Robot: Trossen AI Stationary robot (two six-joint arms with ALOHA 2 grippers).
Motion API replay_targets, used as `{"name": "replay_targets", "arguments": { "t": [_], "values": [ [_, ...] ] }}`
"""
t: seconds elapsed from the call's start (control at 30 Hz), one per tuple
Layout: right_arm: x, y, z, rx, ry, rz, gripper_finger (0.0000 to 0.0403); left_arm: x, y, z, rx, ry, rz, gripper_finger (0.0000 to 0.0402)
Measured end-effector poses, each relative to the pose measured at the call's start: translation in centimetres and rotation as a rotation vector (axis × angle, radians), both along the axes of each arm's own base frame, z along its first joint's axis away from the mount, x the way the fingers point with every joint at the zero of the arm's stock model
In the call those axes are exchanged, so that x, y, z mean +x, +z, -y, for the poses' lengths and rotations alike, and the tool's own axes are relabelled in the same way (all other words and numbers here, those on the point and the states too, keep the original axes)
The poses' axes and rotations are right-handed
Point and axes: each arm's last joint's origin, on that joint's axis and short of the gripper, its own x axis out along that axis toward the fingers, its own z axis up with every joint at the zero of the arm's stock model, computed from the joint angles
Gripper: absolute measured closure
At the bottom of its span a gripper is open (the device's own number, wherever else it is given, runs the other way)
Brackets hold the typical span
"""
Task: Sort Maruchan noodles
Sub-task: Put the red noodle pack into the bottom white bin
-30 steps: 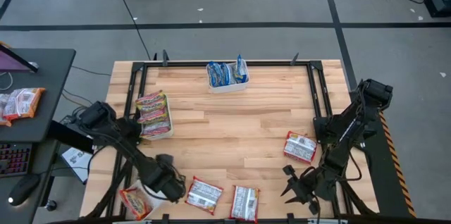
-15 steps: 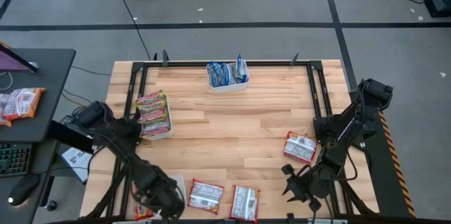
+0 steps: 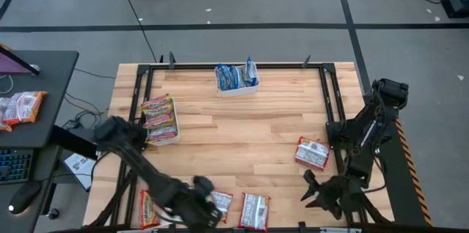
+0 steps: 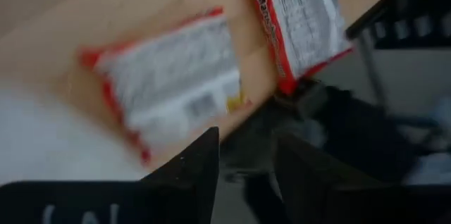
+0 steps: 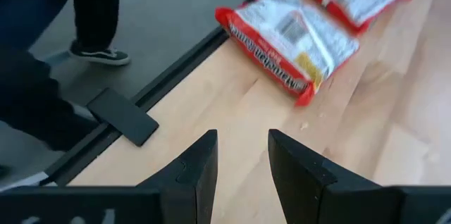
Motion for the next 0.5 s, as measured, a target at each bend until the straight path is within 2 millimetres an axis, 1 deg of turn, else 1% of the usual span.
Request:
{"name": "replay_targets", "arguments": {
  "t": [0.1,0.17,0.23,0.27,0.33,0.43,0.5],
  "values": [
    [-0.8,0.1,-0.3,-0.046,0.019,0.057,0.0271,3.1,-2.9,0.7,0.056,-0.136,-0.023,0.0267],
    [-1.1,0.1,-0.3,-0.074,0.010,0.079,0.0270,4.7,-4.0,0.9,0.055,-0.222,-0.048,0.0267],
    [-1.2,0.0,-0.2,-0.098,-0.001,0.093,0.0269,5.8,-4.4,1.2,0.053,-0.291,-0.067,0.0267],
    [-1.2,0.0,-0.1,-0.116,-0.003,0.101,0.0268,6.1,-4.6,1.2,0.064,-0.318,-0.084,0.0267],
    [-1.2,-0.1,0.0,-0.161,-0.008,0.121,0.0264,6.6,-4.1,1.3,0.083,-0.360,-0.091,0.0267],
    [-0.9,-0.3,0.6,-0.235,-0.040,0.146,0.0252,7.0,-2.8,1.7,0.120,-0.430,-0.031,0.0267],
    [-0.5,-0.4,1.2,-0.284,-0.099,0.157,0.0237,7.1,-2.7,2.3,0.164,-0.477,0.000,0.0269]
  ]
}}
